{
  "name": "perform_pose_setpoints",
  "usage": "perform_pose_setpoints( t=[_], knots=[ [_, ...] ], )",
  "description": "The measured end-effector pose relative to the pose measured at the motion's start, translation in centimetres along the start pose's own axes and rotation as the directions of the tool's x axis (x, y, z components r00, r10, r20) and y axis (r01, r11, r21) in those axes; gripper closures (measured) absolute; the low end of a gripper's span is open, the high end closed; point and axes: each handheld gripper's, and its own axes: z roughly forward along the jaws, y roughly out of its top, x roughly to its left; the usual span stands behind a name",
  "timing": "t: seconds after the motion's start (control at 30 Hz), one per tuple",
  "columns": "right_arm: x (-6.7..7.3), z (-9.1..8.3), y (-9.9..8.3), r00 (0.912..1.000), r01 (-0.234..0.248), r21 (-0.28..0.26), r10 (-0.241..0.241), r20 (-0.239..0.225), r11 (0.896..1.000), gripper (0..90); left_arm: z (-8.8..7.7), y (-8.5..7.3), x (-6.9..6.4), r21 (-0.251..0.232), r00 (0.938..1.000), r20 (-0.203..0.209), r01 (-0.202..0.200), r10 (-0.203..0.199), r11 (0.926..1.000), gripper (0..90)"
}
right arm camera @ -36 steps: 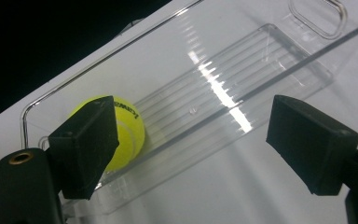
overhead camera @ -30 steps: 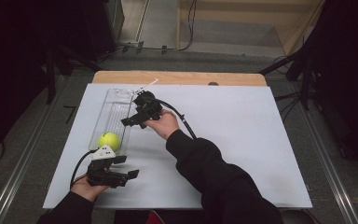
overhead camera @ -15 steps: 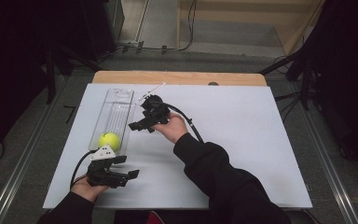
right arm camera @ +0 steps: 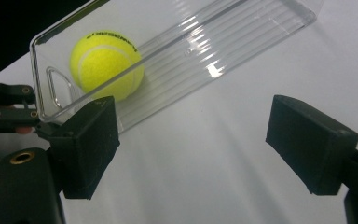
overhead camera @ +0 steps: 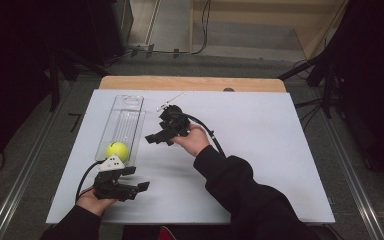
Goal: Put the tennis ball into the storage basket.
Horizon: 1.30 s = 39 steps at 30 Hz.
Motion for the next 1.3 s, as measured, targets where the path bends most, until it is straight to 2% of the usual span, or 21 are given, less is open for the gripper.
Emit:
perform_pose_setpoints(
  t=[0.2, 0.47, 0.77, 0.83, 0.9, 1.3],
  knots=[
    [0.0, -0.6, -0.7, 0.9999, 0.01, 0.007, -0.01, 0.006, 1.0, 15.2, -0.1, 0.1, -0.1, -0.014, 1.0, 0.001, -0.005, 0.005, 0.9999, 20.4],
    [-0.3, -1.5, -2.1, 0.9999, 0.007, 0.015, -0.007, 0.012, 1.0, 15.5, 0.0, 0.1, -0.1, -0.009, 1.0, -0.002, -0.003, 0.003, 1.0, 20.4],
    [-1.1, -2.7, -3.6, 0.9998, -0.013, -0.003, 0.013, 0.013, 1.0, 15.5, 0.0, 0.0, -0.1, -0.006, 1.0, -0.001, 0.002, -0.002, 1.0, 20.4],
    [-1.3, -3.1, -3.8, 0.9996, -0.009, -0.022, 0.01, 0.028, 1.0, 15.6, 0.1, 0.0, -0.1, -0.004, 1.0, -0.001, 0.002, -0.002, 1.0, 20.4],
    [-1.4, -3.6, -4.0, 0.9994, -0.025, -0.027, 0.026, 0.023, 0.999, 15.6, 0.2, 0.0, -0.1, -0.003, 1.0, -0.002, 0.002, -0.002, 1.0, 20.4],
    [-2.0, -5.3, -5.1, 0.9986, -0.024, -0.043, 0.026, 0.046, 0.999, 15.7, 0.2, 0.1, -0.1, 0.005, 1.0, 0.001, 0.0, 0.0, 1.0, 20.4]
  ],
)
